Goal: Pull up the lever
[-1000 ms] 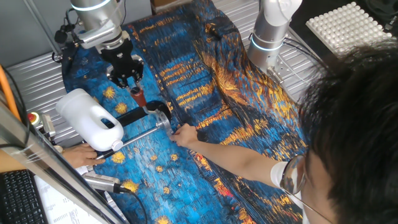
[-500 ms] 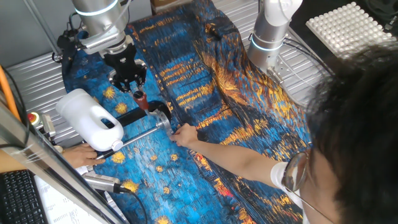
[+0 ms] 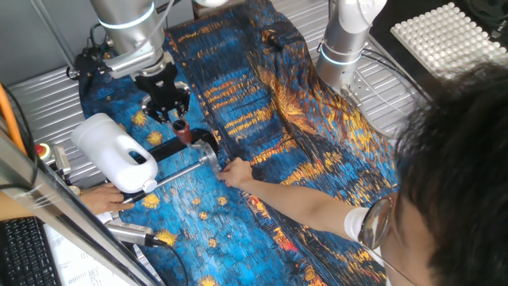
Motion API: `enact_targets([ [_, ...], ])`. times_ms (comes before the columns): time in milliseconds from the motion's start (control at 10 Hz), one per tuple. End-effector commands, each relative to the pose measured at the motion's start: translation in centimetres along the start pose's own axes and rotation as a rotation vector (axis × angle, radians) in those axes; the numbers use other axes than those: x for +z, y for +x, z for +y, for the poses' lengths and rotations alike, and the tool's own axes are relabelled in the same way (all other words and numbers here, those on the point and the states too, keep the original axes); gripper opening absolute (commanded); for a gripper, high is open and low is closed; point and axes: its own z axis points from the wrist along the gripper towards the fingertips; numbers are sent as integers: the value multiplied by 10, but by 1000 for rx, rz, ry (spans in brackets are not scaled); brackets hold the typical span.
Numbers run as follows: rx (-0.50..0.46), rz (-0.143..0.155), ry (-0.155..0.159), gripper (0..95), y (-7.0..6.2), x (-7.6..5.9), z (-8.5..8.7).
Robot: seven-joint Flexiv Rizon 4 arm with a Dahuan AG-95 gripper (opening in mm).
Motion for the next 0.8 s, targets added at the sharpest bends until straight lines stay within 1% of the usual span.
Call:
enact_targets([
  [100,22,1,-3,190,-8,1,-2],
  [400,56,8,-4,190,-20,3,-4],
  [500,73,6,-4,0,-25,6,-5],
  [600,84,3,-3,0,-27,9,-5],
  [700,86,11,-4,0,-27,9,-5],
  [800,101,4,-9,0,-27,9,-5],
])
